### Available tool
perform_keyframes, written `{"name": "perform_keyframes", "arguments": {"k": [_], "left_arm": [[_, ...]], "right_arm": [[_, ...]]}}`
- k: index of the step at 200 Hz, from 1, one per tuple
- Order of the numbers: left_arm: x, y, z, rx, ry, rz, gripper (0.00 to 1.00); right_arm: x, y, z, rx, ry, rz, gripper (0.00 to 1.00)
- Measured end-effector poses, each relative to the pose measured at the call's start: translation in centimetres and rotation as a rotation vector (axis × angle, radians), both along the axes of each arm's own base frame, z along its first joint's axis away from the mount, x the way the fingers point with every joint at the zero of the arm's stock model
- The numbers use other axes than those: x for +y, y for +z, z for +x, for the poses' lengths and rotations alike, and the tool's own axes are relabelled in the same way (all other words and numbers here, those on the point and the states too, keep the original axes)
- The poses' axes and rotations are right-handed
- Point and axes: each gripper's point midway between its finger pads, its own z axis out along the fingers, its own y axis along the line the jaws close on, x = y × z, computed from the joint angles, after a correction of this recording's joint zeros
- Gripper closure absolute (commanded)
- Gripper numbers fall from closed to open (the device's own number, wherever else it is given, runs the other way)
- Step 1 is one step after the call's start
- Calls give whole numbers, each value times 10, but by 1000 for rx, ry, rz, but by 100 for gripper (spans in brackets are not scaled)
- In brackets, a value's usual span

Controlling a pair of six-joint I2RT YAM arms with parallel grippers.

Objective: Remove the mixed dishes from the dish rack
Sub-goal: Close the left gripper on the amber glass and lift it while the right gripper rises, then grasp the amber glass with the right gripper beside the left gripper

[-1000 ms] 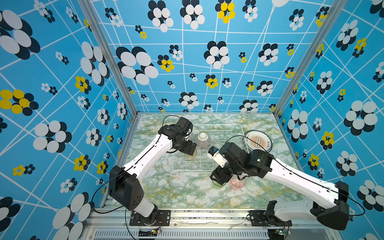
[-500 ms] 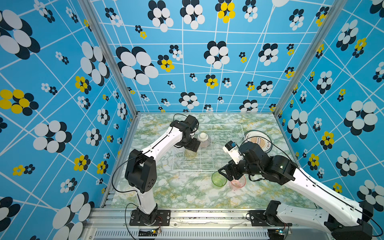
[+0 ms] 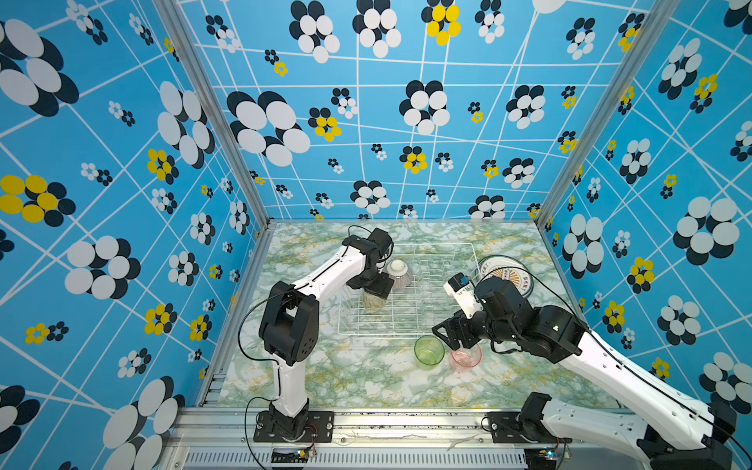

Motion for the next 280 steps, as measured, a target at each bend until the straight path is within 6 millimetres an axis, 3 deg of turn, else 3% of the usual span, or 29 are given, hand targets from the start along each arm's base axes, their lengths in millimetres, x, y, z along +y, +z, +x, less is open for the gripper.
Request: {"name": "perform_keyframes", "arguments": {"k": [30,99,177,205,239,280], "left_arm": [[-1,-2,2,3,-4,2,16],[-2,-4,3,9,-23,4,42],[1,5,-2,50,11,-137,45],[4,26,-3,43,38,-262,45],[1,73,-9,-6,60,-466,46],[-19,124,-21,-35,21,-723,45]], "right_arm": [[-2,-1,4,-3,-14,3,15],[-6,-4,10,-2,-39,3,15],[6,-12,19,44,-45,104,15],[15,-12,27,82,-54,223,17],[30,4,39,100,-45,396,21],[50,17,54,124,-24,567,35]]}}
